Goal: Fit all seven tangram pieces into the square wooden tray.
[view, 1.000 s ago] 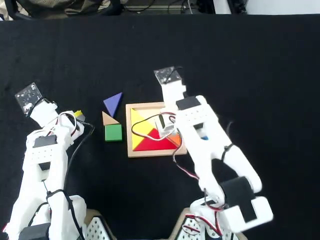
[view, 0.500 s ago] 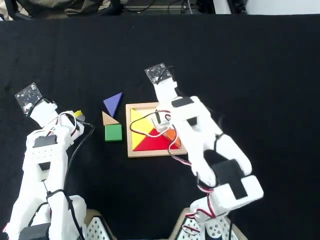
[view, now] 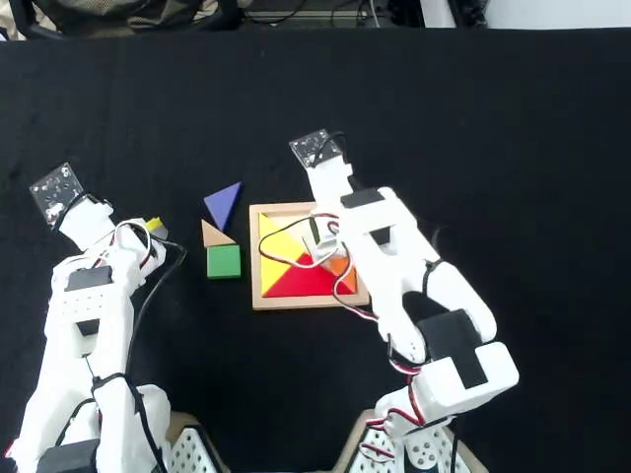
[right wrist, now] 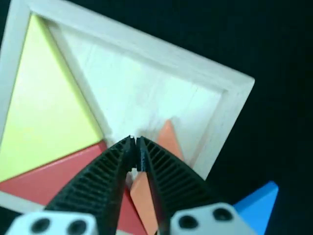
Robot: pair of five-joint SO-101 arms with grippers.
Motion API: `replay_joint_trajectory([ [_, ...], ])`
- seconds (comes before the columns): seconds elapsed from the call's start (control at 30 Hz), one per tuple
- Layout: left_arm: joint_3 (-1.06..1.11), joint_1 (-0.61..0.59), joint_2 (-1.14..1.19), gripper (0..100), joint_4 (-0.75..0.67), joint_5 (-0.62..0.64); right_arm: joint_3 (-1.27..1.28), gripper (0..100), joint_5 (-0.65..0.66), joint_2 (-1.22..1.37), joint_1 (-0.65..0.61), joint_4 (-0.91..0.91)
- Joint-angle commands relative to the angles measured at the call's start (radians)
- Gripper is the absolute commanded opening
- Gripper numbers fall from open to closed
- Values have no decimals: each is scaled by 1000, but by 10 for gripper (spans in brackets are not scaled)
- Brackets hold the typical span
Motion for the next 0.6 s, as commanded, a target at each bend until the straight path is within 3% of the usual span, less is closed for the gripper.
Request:
replay_joint_trajectory([
  [0.0, -8, 10, -5, 230, -17, 2, -42, 14, 8, -13, 29, 51],
  [0.33, -8, 10, -5, 230, -17, 2, 10, 14, 8, -228, 38, 104],
  [0.57, -13, 10, -5, 231, -17, 2, 240, 14, 5, -481, 127, -120],
])
